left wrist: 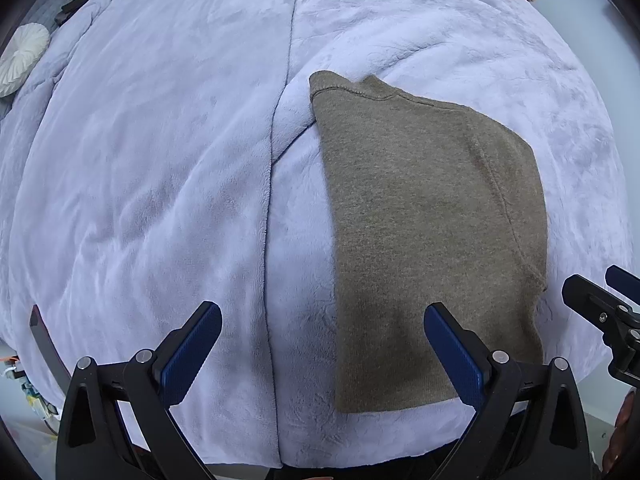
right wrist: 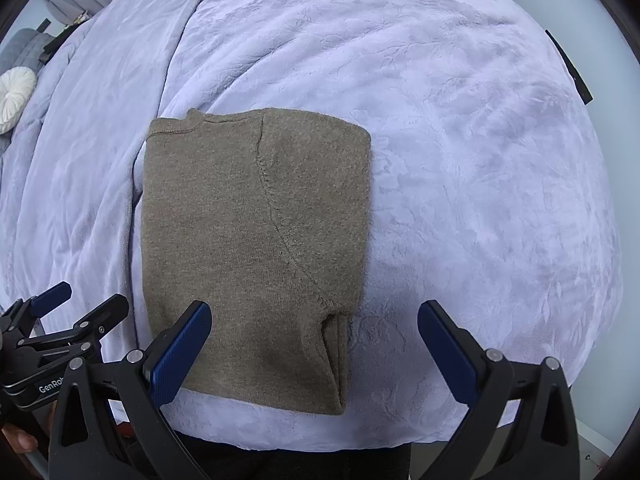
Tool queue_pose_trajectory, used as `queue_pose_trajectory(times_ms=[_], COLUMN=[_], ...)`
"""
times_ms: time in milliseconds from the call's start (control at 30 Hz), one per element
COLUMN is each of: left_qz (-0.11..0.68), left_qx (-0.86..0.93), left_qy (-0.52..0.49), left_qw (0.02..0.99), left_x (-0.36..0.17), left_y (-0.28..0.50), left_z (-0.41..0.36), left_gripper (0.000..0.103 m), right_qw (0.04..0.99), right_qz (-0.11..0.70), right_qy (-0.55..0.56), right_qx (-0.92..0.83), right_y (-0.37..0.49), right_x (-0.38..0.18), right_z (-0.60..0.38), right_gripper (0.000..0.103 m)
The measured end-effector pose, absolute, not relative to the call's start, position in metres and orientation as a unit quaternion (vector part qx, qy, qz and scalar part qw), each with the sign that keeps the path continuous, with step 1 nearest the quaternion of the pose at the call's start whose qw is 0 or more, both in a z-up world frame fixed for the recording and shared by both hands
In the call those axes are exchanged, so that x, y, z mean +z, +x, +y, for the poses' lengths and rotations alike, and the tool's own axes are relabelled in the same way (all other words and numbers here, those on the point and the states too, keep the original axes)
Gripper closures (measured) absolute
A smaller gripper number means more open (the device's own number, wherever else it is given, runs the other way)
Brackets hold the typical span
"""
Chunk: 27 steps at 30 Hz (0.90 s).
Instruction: Fold small clothes
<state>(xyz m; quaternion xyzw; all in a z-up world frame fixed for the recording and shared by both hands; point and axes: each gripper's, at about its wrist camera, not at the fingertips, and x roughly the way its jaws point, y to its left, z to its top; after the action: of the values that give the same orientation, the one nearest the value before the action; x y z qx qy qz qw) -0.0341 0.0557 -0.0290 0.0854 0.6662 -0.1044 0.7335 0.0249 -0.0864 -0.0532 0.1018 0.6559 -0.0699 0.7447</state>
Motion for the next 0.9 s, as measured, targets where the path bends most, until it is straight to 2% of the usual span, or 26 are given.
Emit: queue_pose_trajectory(times_ms=[900], left_qz=[0.667], left_qx=[-0.102], left_qy=[0.088], left_qw=[0.732], left_x=[-0.0290], left_y=[-0.0365], left_z=[0.0544], left_gripper=[0.002], right_qw=[0.745], right_qz=[0.656], right_qy=[0.105], right_qx=[-0.068], right_y=[0.0239], right_x=[-0.0537], right_z=[-0.0867], right_gripper=[0.000])
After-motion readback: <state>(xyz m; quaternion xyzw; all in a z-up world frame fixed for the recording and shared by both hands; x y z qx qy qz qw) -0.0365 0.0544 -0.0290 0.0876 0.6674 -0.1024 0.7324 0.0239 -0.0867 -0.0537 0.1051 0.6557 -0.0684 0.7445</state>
